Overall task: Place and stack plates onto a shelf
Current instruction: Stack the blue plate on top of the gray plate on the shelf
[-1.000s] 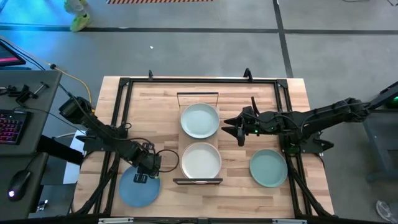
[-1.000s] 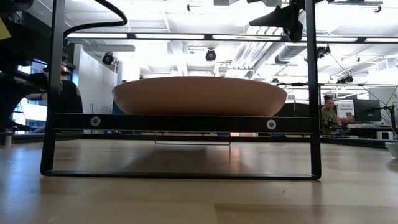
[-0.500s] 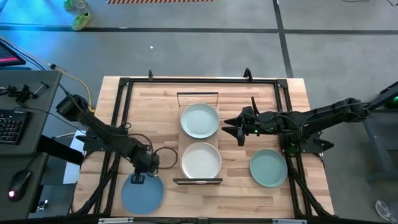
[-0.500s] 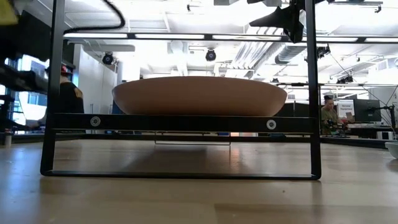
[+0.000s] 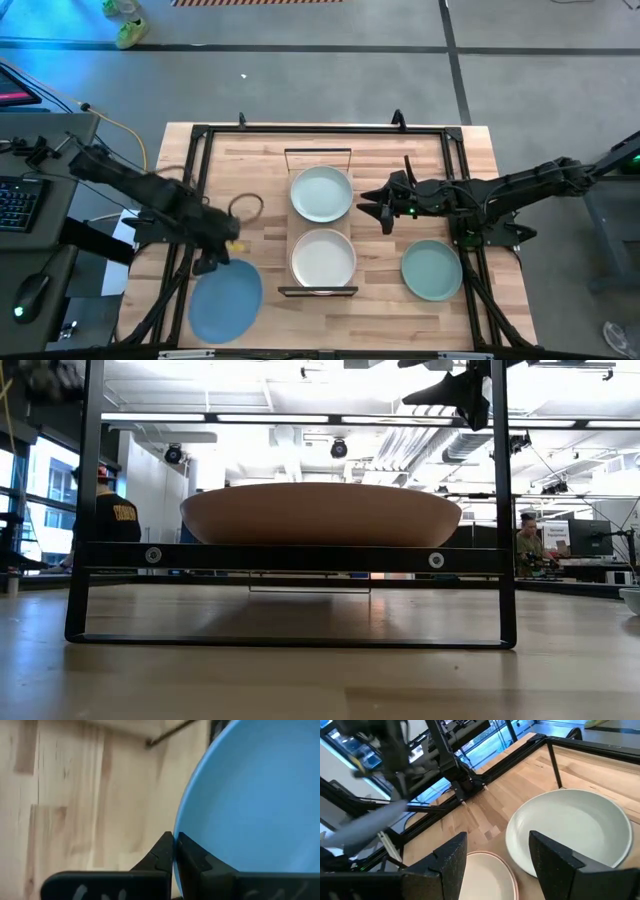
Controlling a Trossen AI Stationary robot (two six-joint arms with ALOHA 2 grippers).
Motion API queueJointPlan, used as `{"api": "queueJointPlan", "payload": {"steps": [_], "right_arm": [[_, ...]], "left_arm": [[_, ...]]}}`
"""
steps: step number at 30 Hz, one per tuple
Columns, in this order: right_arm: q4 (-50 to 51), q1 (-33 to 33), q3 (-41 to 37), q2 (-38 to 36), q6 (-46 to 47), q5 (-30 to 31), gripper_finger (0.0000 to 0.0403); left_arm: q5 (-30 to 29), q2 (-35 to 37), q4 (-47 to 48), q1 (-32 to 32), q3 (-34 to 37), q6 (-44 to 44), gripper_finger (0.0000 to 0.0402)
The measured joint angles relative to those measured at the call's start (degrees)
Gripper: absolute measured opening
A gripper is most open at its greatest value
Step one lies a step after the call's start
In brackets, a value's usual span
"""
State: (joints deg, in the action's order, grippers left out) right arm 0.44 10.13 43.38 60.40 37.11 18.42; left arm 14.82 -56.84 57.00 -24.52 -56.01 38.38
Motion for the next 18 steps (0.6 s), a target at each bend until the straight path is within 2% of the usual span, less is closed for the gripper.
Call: {"api": "queueJointPlan", "payload": {"steps": [2,5,10,18], "right_arm": [[0.28,-0.01,0.00,0.00,-0.01,0.67,0.0194],[0.36,-0.25,0.00,0.00,-0.03,0.70,0.0194],[0.53,-1.07,0.00,0.00,0.06,0.70,0.0194],[0.17,-1.53,0.00,0.00,0.18,0.70,0.0194]], "left_arm": [[-1.11,1.24,0.04,1.08,-2.71,0.87,0.0001],[-7.25,1.45,-0.12,3.38,-6.39,1.42,0.0001],[-15.77,-2.43,-2.27,10.56,-10.22,-1.05,0.0001],[-15.63,-12.15,-2.92,23.25,-11.79,-7.35,0.0000]]}}
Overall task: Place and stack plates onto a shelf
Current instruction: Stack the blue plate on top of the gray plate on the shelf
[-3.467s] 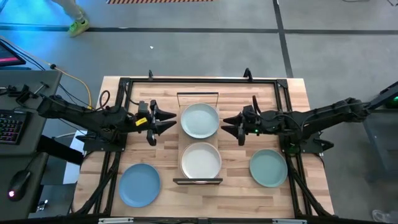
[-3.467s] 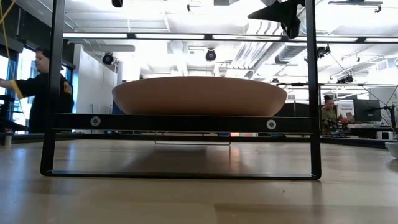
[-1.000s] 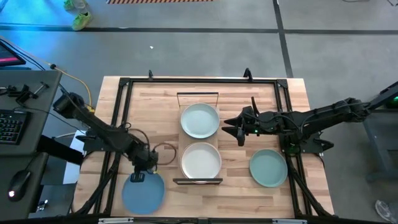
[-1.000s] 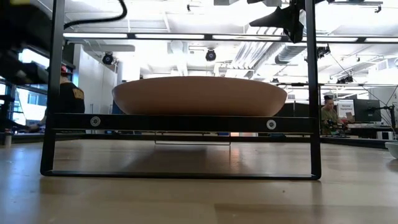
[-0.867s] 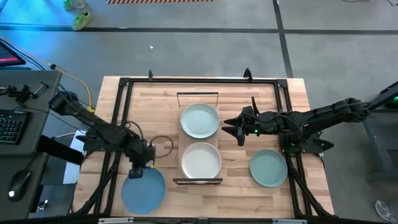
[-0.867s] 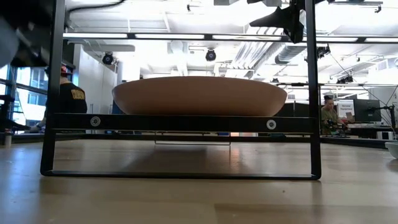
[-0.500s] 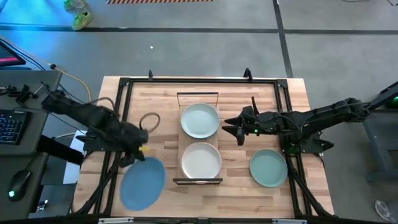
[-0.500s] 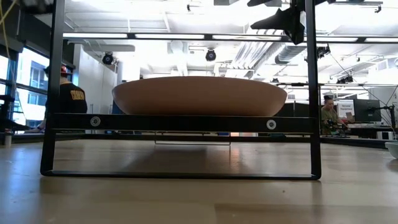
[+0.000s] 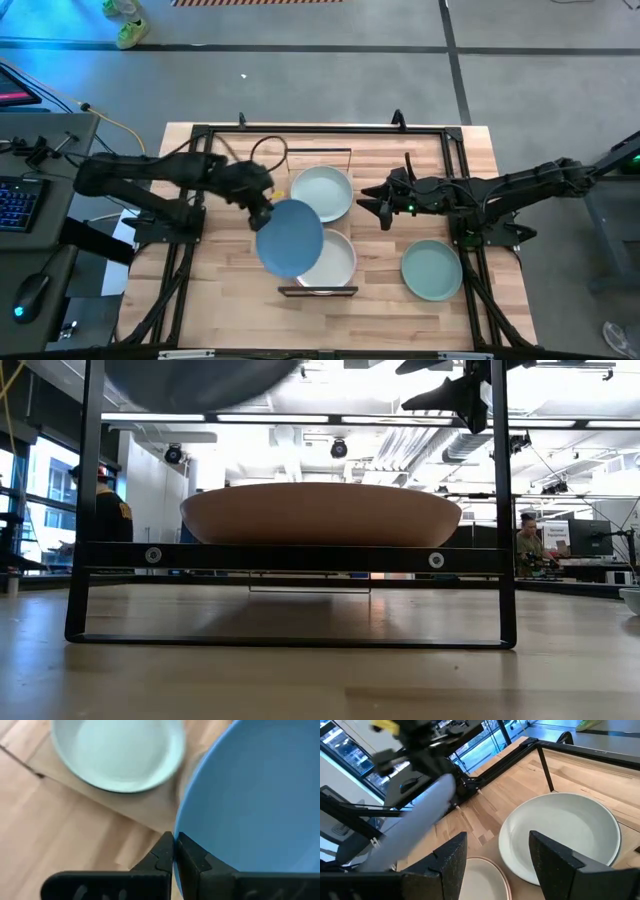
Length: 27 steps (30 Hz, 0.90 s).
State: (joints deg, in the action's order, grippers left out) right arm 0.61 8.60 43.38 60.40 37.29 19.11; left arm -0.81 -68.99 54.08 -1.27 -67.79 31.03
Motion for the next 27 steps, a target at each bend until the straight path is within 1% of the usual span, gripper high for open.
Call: {"api": "queueJointPlan", "payload": {"steps": [4,8,13,16,19,22,27], "right_arm": [[-0.01,0.00,0.00,0.00,-0.01,0.02,0.0194],[0.02,0.00,0.00,0.00,0.30,0.00,0.0194],[-1.67,0.00,0.00,-0.01,0.40,0.01,0.0194],[-3.95,0.00,0.00,0.00,1.10,0.00,0.0194],[-5.10,0.00,0.00,0.00,1.73,-0.42,0.0194],[-5.12,0.04,0.00,-0.02,1.73,-0.71,0.0194],[-5.14,0.04,0.00,-0.02,1.79,-0.74,0.0194]], "left_arm": [[0.06,-3.14,-0.44,3.94,-0.04,-2.23,0.0000],[-0.20,-4.68,-2.32,6.57,-0.04,-2.82,0.0000],[-2.27,-6.45,-7.85,12.50,-0.10,-4.78,0.0000],[-1.54,-9.14,-10.11,16.49,-0.10,-5.25,0.0000],[-1.26,-12.74,-11.62,18.99,-0.10,-5.26,0.0000],[-1.18,-16.13,-12.38,20.18,-0.10,-4.93,0.0000],[-0.55,-19.31,-15.13,19.59,-0.08,-4.29,0.0000]]}}
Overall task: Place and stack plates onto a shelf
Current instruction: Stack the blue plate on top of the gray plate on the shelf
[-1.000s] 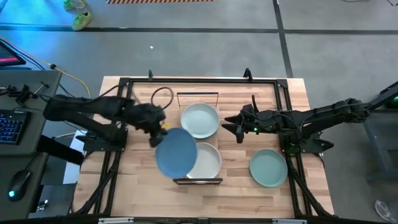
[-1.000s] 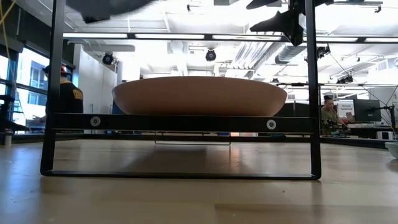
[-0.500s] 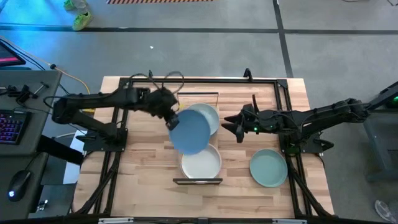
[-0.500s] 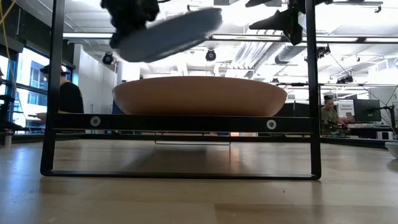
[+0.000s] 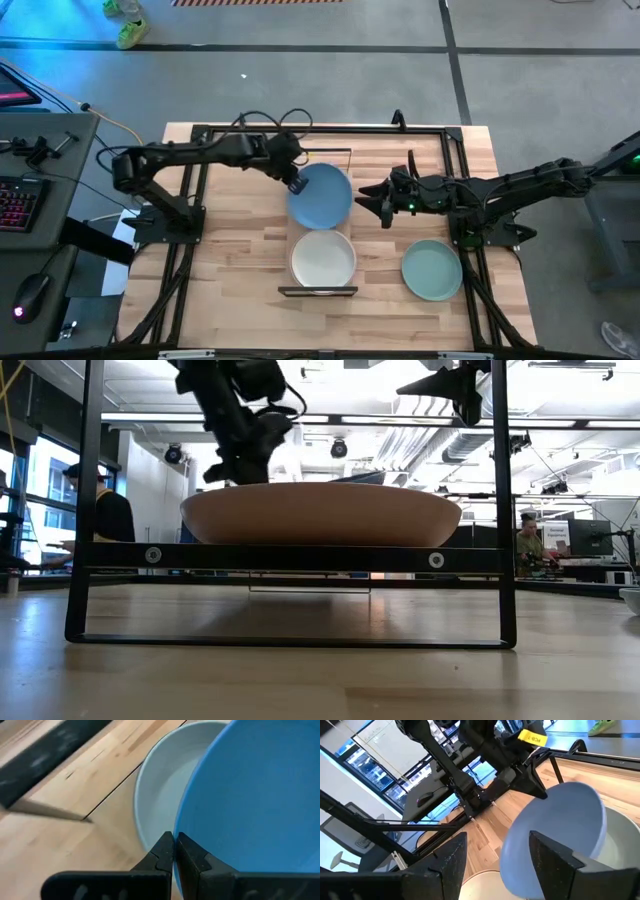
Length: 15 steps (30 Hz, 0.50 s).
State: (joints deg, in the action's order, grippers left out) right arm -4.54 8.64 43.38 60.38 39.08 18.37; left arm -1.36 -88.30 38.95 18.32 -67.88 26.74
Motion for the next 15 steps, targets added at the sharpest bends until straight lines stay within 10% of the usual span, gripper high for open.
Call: {"api": "queueJointPlan", "payload": {"steps": [15], "right_arm": [[0.02,0.02,0.00,0.00,-0.01,-0.11,0.0194]], "left_arm": [[-2.12,-0.54,-4.12,-0.71,0.00,1.67,0.0017]]}}
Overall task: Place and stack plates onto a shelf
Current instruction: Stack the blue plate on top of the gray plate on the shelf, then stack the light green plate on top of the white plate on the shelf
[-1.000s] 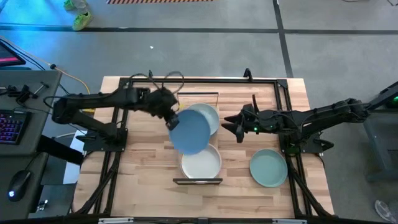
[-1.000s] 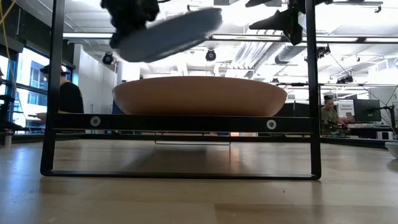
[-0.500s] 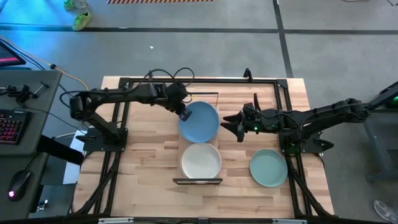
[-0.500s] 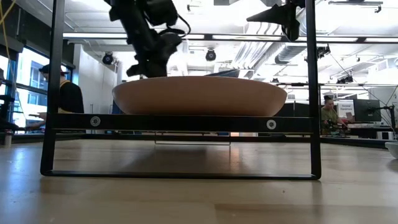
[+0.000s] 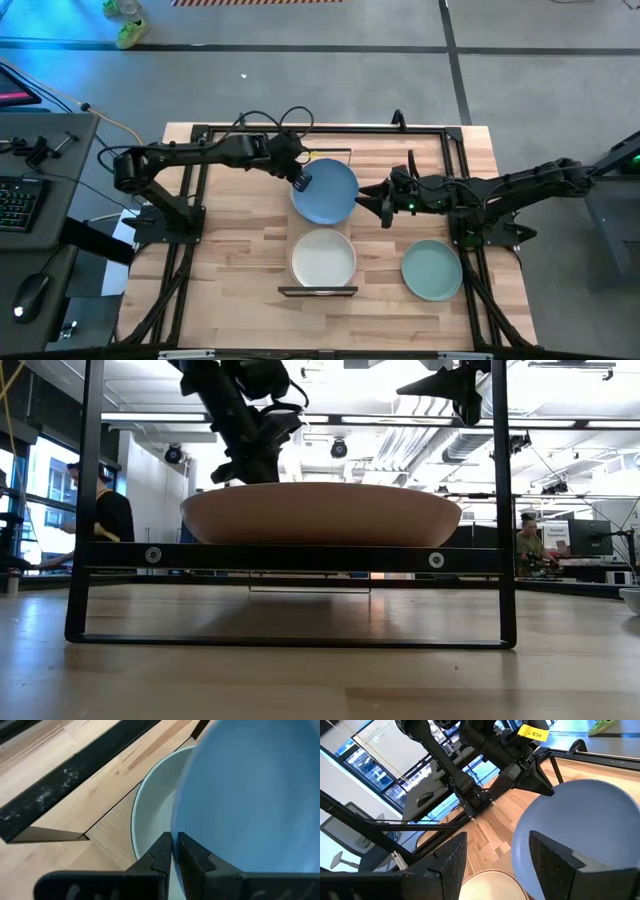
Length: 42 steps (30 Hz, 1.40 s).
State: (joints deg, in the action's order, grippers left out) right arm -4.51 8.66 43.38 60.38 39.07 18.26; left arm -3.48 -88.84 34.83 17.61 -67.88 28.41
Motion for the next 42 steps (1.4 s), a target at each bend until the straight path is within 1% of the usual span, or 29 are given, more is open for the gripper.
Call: {"api": "queueJointPlan", "payload": {"steps": [4,10,14,19,21,23,27,29,32,35,38,42], "right_arm": [[0.02,-0.02,0.00,0.00,0.05,0.00,0.0194],[0.04,0.01,0.00,0.00,0.15,0.00,0.0194],[0.02,0.01,0.00,0.00,0.28,0.00,0.0194],[0.01,0.01,0.00,0.00,1.46,-0.01,0.0194],[-0.13,0.01,0.00,0.00,1.65,0.00,0.0194],[-0.86,0.01,0.00,0.02,2.37,0.00,0.0194],[-2.36,0.01,0.00,0.00,1.78,-0.08,0.0194],[-3.29,0.01,0.00,0.00,0.78,-0.49,0.0194],[-3.82,0.01,0.00,0.02,-0.89,-0.70,0.0194],[-3.87,0.01,0.00,0.01,-1.66,-0.70,0.0194],[-3.89,0.01,0.00,0.00,-1.79,-0.85,0.0194],[-2.95,-0.05,0.12,0.00,-1.45,-3.44,0.0194]], "left_arm": [[-1.07,0.00,0.08,-0.07,0.00,-0.13,0.0039],[-1.14,1.18,0.60,-0.04,0.02,-1.34,0.0088],[-0.94,4.34,0.66,0.05,0.08,-1.65,0.0117],[-1.22,12.12,-0.19,-0.84,0.14,-1.51,0.0134],[-2.46,15.95,-4.72,-3.03,1.46,-1.12,0.0135],[-4.13,20.33,-11.64,-6.09,4.38,-0.89,0.0136],[-8.02,27.65,-33.09,-14.81,14.60,-1.67,0.0136],[-8.75,30.10,-44.52,-19.19,20.47,-2.42,0.0136],[-9.85,32.36,-57.17,-24.38,27.76,-3.91,0.0136],[-13.59,33.00,-62.97,-27.64,31.72,-4.81,0.0136],[-16.36,33.29,-62.98,-28.97,32.53,-5.00,0.0136],[-16.66,33.29,-62.95,-29.05,32.52,-4.97,0.0136]]}}
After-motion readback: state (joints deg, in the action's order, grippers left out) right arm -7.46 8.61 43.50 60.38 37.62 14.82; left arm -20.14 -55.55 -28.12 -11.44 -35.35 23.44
